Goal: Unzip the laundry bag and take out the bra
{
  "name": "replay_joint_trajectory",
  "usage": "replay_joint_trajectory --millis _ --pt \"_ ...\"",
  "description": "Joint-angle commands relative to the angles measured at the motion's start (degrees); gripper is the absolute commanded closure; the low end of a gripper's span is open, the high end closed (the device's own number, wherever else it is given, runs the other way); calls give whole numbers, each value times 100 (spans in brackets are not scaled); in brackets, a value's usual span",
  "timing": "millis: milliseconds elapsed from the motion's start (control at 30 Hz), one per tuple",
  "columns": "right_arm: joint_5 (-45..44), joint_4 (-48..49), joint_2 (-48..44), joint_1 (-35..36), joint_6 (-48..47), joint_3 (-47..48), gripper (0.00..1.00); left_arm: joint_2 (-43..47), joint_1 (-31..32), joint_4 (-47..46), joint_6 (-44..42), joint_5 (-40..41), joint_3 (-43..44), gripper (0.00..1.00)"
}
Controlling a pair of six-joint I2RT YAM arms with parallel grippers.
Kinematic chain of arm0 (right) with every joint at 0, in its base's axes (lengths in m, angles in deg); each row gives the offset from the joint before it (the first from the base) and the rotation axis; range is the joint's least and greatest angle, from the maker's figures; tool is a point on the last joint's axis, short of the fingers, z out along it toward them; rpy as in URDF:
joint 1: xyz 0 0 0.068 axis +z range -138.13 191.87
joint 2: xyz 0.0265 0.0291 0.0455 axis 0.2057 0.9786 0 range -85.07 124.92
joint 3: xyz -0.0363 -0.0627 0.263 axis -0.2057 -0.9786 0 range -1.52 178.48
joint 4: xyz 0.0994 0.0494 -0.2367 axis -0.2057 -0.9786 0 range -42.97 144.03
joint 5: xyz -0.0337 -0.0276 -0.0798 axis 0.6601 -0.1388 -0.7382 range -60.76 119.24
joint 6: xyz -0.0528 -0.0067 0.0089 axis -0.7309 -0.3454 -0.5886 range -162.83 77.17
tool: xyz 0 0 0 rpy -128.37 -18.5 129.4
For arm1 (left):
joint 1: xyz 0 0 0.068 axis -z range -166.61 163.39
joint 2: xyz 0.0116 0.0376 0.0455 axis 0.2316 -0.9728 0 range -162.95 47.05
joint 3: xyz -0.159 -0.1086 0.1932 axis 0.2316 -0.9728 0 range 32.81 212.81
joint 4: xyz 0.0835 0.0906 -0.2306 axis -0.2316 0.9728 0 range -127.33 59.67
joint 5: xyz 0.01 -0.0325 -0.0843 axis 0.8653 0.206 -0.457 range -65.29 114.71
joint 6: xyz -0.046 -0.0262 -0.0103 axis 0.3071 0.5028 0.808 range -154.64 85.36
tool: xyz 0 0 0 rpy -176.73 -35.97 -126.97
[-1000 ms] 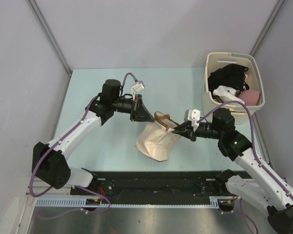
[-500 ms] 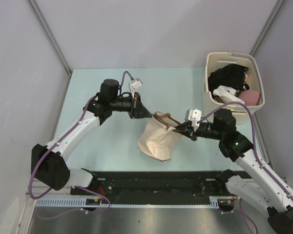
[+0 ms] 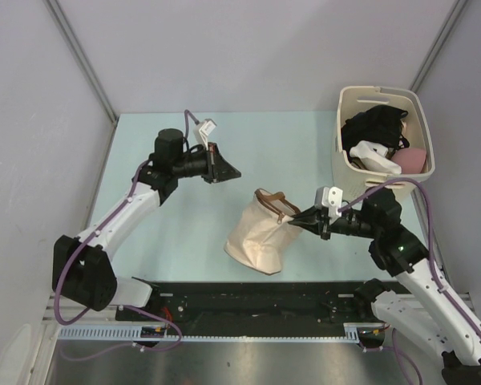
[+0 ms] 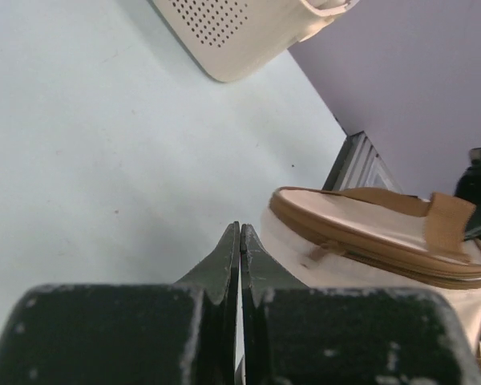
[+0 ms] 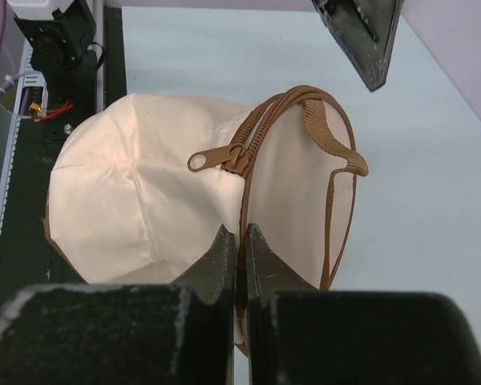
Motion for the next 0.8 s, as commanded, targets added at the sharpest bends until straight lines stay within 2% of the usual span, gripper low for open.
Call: replay_joint_trajectory --millis 0,133,233,267,333,367,433,467,633,700,733,767 --pt "-170 47 90 -11 -157 7 100 23 10 -859 512 -207 -203 99" --pt "-92 223 125 -29 -149 7 100 15 -7 -947 451 -663 -291 100" --pt "-144 303 239 -20 -158 7 100 76 1 -1245 477 -1295 -441 99" --pt "-170 303 283 -29 -175 15 100 76 1 -1307 521 -1671 -484 90" --pt "-249 320 380 -11 -175 7 100 120 1 -1291 504 -1841 -520 75" --pt "-241 320 397 -11 -210 7 100 164 1 -1212 365 -1894 -529 48" --pt "-267 364 406 -20 -219 15 100 383 36 -1045 250 -1982 -555 21" --pt "-285 390 406 -29 -228 7 100 471 45 -1018 162 -2026 -555 2" --pt "-434 601 520 -20 -272 7 100 866 238 -492 -478 -2281 -459 0" --pt "-426 741 555 -20 -246 15 100 859 343 526 -1391 -2185 -257 0" --pt "-417 803 590 -20 -219 7 100 798 431 834 -1682 -1819 -161 0" --pt "-399 995 617 -29 -167 15 100 658 449 1551 -2128 -1363 -134 0"
